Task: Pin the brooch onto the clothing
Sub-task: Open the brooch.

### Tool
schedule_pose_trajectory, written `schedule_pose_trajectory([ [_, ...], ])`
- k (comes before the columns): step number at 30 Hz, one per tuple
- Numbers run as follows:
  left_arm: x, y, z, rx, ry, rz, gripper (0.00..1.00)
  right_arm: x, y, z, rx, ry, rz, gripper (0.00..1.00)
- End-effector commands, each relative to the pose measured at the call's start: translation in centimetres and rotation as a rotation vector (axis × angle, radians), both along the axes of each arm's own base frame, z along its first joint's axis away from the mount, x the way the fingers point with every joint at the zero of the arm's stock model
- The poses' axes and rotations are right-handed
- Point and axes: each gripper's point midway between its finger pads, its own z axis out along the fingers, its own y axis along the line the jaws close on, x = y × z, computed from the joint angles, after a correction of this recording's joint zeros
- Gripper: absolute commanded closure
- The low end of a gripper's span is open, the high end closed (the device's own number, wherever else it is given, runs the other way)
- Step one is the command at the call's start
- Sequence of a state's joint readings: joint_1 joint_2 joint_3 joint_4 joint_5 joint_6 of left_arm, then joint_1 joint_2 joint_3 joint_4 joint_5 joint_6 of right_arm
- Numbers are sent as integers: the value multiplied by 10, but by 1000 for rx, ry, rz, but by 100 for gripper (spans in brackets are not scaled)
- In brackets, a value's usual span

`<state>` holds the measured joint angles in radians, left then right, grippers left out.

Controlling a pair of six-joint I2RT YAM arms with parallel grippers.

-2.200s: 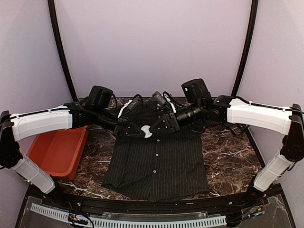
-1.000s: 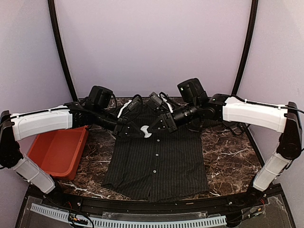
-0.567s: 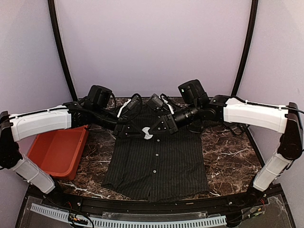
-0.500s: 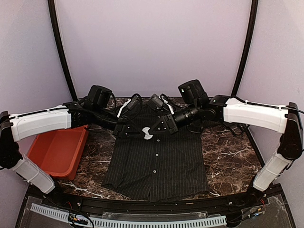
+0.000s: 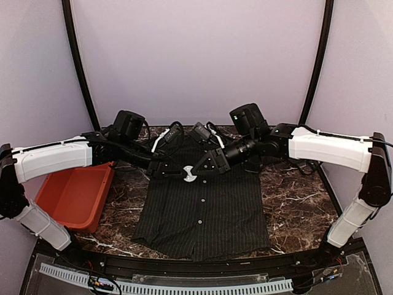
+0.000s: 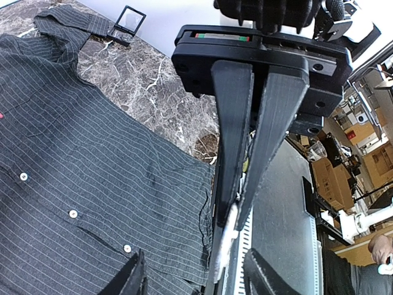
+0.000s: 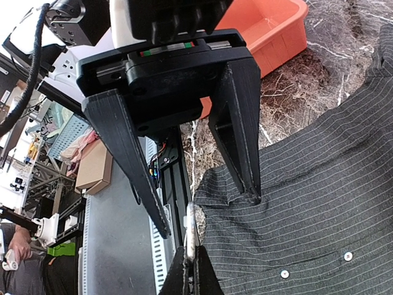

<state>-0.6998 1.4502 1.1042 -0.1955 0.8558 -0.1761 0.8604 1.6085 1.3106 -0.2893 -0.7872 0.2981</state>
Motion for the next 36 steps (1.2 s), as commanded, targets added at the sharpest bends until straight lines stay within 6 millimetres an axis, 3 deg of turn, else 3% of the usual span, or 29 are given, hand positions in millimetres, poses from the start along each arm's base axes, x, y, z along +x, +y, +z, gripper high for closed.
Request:
schedule_pose_trajectory([
  [1,-6,0,6,-7,-8,-19,48,-4,9,8,35,3,27,100],
  [6,-6,0,6,-7,-5,-20,47,-5,12,8,40,7,39,100],
  [15,-6,-1,5,-10,0,-23,62,-3,15,9,43,2,36,100],
  [36,-8,0,6,-11,-6,-30,67,-1,13,9,43,-13,27,100],
])
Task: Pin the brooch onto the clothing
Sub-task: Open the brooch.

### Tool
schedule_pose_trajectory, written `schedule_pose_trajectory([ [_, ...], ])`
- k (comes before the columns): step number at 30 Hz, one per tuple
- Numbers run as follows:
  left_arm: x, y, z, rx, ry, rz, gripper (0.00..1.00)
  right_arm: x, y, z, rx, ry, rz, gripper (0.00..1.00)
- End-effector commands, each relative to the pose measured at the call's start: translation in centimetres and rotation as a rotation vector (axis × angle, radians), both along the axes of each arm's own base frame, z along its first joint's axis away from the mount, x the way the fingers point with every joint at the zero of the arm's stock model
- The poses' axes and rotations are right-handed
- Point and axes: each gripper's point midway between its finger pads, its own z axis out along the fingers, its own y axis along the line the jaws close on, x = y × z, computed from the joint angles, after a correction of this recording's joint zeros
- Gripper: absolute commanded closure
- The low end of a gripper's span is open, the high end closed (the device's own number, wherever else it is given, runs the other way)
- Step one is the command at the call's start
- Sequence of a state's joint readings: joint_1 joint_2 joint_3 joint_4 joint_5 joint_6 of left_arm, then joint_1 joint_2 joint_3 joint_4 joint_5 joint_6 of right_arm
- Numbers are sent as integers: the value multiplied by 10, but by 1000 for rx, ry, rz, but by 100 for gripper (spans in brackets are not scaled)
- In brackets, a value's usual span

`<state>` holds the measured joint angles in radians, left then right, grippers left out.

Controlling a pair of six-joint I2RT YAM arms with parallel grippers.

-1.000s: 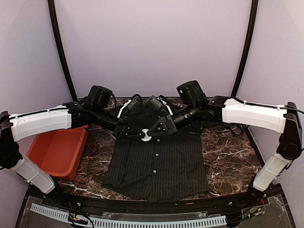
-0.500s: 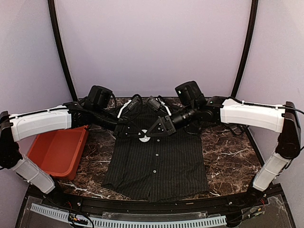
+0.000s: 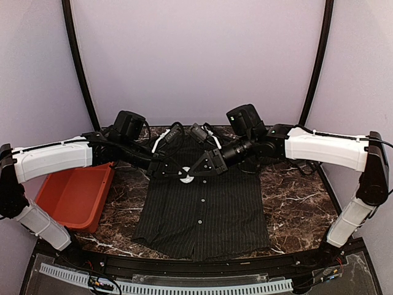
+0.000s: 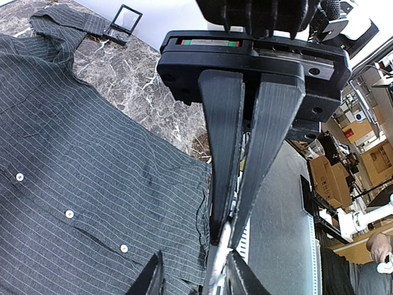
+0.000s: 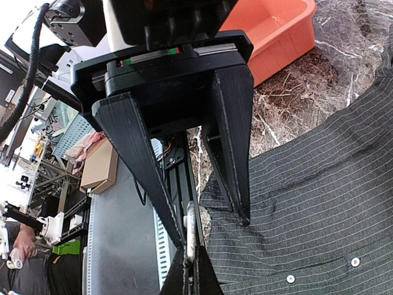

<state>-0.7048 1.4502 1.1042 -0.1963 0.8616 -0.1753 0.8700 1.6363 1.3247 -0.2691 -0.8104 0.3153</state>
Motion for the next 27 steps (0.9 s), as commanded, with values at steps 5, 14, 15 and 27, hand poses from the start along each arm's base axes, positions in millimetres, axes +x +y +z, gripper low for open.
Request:
schedule_pose_trajectory([
  [5,-5,1,8,-10,-14,-20,64,2,3,10,31,-31,3,100],
  [14,-7,2,9,-12,-18,-26,61,4,2,8,30,-31,1,100],
  [15,-7,2,10,-13,-18,-27,61,5,2,8,30,-30,1,100],
  [27,-8,2,9,-13,-15,-33,67,6,0,10,38,-20,6,100],
])
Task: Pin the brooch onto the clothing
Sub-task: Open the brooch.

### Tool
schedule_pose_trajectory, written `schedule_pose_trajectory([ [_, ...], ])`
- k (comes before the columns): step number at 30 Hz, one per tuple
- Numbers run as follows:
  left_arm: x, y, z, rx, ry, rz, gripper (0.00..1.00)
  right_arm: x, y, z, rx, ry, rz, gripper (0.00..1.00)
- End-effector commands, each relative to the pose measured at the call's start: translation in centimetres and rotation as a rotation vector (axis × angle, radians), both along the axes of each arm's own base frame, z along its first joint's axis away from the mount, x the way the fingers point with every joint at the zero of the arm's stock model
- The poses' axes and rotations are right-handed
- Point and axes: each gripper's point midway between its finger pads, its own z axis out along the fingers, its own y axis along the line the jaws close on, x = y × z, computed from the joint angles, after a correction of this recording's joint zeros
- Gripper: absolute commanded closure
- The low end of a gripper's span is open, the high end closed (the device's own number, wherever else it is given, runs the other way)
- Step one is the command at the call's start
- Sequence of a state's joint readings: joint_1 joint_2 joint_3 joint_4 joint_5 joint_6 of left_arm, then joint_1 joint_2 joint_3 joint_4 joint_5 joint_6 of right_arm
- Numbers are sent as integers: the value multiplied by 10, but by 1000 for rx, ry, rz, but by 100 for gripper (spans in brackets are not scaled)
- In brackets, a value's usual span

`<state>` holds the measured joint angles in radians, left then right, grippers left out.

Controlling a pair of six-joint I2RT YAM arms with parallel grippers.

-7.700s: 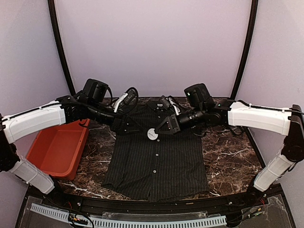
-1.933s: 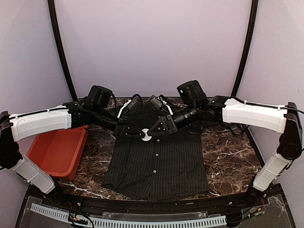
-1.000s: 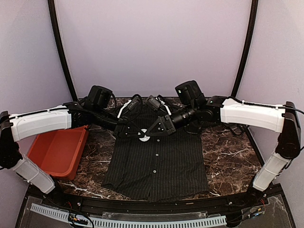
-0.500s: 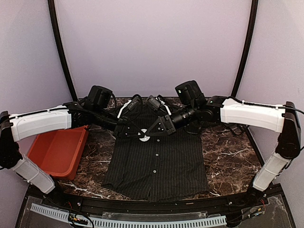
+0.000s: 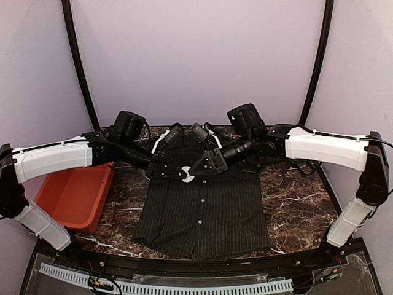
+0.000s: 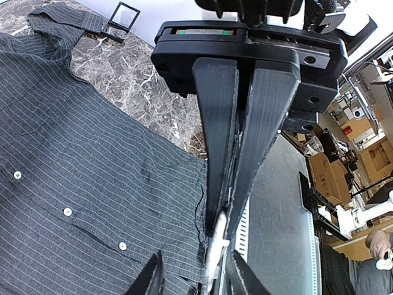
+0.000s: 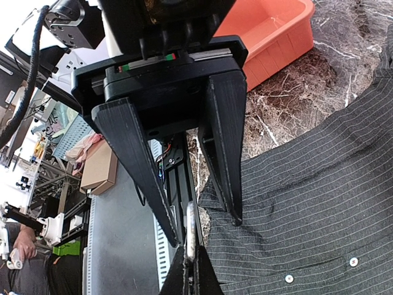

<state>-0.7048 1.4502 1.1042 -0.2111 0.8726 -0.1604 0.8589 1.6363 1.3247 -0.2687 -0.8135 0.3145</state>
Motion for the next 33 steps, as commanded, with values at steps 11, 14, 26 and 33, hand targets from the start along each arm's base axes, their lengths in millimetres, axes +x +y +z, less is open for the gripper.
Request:
schedule_pose_trajectory([
  [11,-2,-1,8,-20,-7,-4,74,0,6,7,38,-7,25,100],
  [14,-2,-1,7,-18,1,-5,80,0,7,7,40,-4,25,100],
  [26,3,-2,5,-11,0,24,99,-5,13,3,33,-5,39,100],
  [33,5,-3,4,-18,13,40,99,-7,14,2,36,-3,47,100],
])
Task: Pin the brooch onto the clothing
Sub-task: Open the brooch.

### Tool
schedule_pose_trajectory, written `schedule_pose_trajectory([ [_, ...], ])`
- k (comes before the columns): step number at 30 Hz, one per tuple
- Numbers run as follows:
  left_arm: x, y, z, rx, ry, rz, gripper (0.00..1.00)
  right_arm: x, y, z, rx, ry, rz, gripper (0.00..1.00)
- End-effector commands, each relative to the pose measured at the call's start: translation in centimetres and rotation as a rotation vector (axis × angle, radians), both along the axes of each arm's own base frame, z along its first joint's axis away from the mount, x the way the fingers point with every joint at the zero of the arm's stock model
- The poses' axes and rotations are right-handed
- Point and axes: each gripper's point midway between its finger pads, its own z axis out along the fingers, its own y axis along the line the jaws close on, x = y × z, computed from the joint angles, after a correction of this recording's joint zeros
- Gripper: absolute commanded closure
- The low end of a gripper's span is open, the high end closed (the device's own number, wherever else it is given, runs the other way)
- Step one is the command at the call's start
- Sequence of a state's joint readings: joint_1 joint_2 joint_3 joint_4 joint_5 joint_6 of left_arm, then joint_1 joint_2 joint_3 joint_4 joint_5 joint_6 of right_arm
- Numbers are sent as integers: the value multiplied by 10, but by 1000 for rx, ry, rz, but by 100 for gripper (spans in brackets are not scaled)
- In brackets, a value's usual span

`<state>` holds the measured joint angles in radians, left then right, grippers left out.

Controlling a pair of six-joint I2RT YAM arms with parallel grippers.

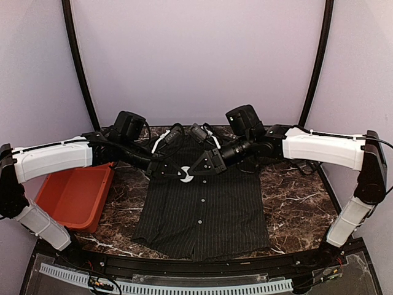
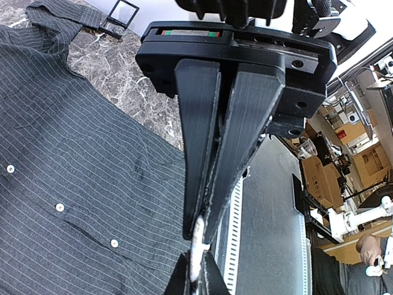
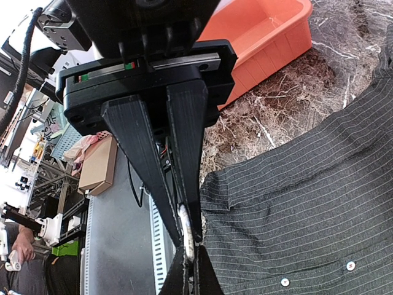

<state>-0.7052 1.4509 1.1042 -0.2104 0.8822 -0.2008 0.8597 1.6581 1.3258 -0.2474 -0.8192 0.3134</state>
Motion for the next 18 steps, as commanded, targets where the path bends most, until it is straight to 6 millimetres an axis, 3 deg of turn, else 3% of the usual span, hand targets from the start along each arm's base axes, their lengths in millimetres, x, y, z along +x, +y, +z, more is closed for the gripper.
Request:
schedule_pose_trajectory([
  [1,7,-3,4,-25,-27,30,99,-10,10,6,31,-3,41,100],
  [18,15,-4,6,-78,21,67,94,-12,15,3,29,-4,56,100],
])
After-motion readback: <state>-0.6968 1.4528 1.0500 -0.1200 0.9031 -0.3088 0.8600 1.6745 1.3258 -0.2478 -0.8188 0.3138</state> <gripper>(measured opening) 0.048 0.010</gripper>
